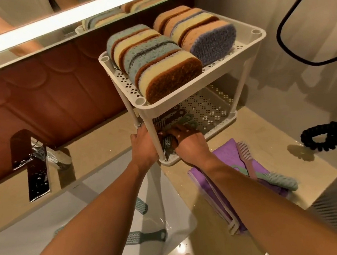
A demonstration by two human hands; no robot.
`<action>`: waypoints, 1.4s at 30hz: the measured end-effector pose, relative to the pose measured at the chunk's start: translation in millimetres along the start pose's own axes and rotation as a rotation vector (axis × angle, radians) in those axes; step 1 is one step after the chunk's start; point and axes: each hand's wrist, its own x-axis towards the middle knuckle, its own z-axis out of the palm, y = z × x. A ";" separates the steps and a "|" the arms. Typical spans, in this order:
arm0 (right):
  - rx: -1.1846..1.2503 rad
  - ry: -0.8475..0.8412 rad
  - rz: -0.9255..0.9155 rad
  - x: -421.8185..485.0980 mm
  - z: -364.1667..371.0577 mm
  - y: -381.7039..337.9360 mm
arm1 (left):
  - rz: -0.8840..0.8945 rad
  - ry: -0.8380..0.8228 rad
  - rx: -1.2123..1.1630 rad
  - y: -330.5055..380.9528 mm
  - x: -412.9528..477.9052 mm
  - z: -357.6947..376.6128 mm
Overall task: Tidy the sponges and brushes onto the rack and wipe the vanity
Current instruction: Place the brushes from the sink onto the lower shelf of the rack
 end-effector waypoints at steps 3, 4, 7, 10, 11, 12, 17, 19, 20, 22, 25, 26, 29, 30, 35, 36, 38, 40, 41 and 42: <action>0.041 -0.055 0.052 -0.3 -8.6 -1.3 | -0.021 0.004 -0.009 0.6 0.9 -11.4; 0.048 -0.095 0.069 0.4 -11.2 -0.8 | -0.025 0.006 0.020 1.2 -0.8 -15.1; 0.032 -0.217 0.120 -2.3 -20.6 -1.8 | -0.015 -0.012 0.123 4.9 -14.0 -24.7; -0.032 -0.167 0.088 -19.5 -30.1 -6.2 | -0.032 -0.005 0.201 13.9 -37.6 -31.5; -0.048 -0.128 0.055 -27.8 -34.4 -8.1 | -0.046 0.012 0.228 18.0 -49.2 -33.9; -0.050 -0.089 0.029 -33.3 -35.4 -6.5 | -0.068 0.029 0.250 20.4 -57.0 -32.7; 0.042 0.004 -0.010 -62.1 -61.2 5.7 | -0.188 0.229 0.239 39.2 -97.7 -34.4; 0.033 0.048 0.024 -78.1 -73.8 19.0 | -0.122 0.274 0.239 47.5 -110.3 -30.6; 0.003 0.066 0.044 -86.7 -78.5 27.1 | -0.070 0.274 0.249 51.1 -116.3 -27.3; -0.084 0.087 0.093 -99.9 -86.4 45.3 | 0.034 0.230 0.284 60.8 -123.7 -19.8; -0.102 0.118 0.212 -113.0 -95.6 69.5 | 0.157 0.119 0.247 80.1 -127.9 -4.2; -0.098 0.116 0.254 -116.0 -98.5 76.7 | 0.194 0.078 0.215 87.6 -128.0 1.7; -0.105 0.026 0.351 -125.1 -103.3 95.9 | 0.311 -0.031 0.161 110.7 -125.8 18.0; -0.103 -0.023 0.371 -127.5 -103.7 101.2 | 0.353 -0.049 0.165 117.5 -123.9 23.4; 0.008 -0.083 0.398 -131.7 -105.0 108.3 | 0.460 -0.115 0.221 144.6 -114.1 44.3; 0.031 -0.083 0.392 -131.2 -104.6 107.2 | 0.458 -0.140 0.229 148.3 -112.4 48.6; 0.091 -0.081 0.403 -130.9 -104.6 106.9 | 0.455 -0.180 0.228 156.8 -108.7 57.1; 0.153 -0.098 0.443 -128.9 -105.4 108.5 | 0.425 -0.196 0.190 162.9 -105.8 64.2; 0.177 -0.117 0.463 -127.3 -105.4 110.4 | 0.408 -0.197 0.174 164.1 -105.2 67.6; 0.190 -0.141 0.477 -125.6 -104.9 112.8 | 0.396 -0.199 0.169 164.4 -105.8 70.6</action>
